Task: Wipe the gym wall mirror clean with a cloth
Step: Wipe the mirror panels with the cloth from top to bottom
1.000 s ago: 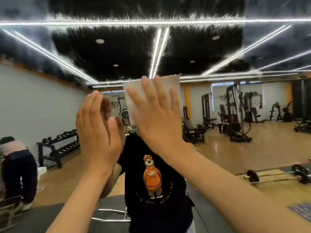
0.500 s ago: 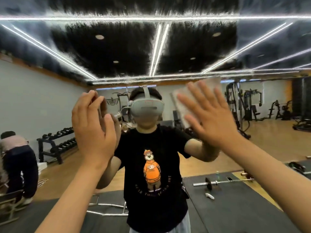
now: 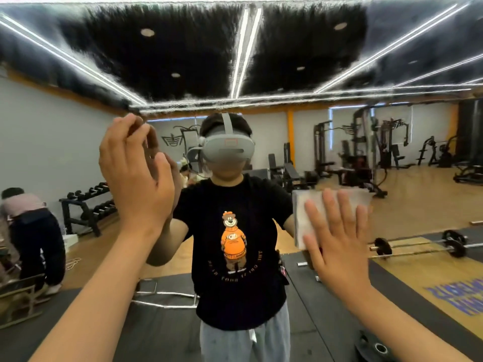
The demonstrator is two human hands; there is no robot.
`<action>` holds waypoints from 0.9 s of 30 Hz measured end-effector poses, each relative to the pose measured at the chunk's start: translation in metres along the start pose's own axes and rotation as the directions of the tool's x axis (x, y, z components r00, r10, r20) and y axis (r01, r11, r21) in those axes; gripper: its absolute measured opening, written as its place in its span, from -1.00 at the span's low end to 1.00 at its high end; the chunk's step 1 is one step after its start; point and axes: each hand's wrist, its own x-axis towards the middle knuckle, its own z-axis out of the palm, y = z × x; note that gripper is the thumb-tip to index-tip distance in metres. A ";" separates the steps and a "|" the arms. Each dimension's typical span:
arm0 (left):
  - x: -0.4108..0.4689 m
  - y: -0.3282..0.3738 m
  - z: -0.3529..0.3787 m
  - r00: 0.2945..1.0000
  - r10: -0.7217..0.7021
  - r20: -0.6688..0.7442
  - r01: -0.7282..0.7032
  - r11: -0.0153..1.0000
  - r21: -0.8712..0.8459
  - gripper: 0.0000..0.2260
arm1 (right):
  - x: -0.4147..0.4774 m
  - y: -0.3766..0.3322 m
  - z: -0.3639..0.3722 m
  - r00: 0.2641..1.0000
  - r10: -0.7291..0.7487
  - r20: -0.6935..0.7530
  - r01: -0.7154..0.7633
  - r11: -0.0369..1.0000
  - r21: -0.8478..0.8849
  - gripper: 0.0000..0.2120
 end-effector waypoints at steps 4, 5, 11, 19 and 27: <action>-0.001 0.001 0.000 1.000 0.002 0.008 -0.002 1.000 0.025 -0.66 | -0.037 0.000 0.004 0.993 -0.097 0.071 0.098 0.995 -0.006 -0.48; 0.000 0.001 0.000 1.000 0.000 0.015 -0.001 1.000 0.026 -0.65 | -0.029 -0.002 0.001 0.996 -0.058 0.069 0.057 0.998 0.017 -0.48; 0.001 0.000 -0.003 0.999 0.008 0.034 -0.009 1.000 0.020 -0.65 | 0.105 -0.008 -0.023 0.975 0.220 -0.034 -0.217 0.973 0.075 -0.46; 0.002 0.001 -0.003 0.999 0.007 0.038 -0.007 1.000 0.002 -0.65 | 0.148 -0.045 -0.026 0.971 0.222 -0.089 -0.214 0.972 0.094 -0.47; -0.068 0.000 -0.032 0.986 0.021 0.164 -0.024 1.000 0.019 -0.57 | -0.030 -0.071 0.013 0.981 -0.182 0.064 0.180 0.983 0.032 -0.48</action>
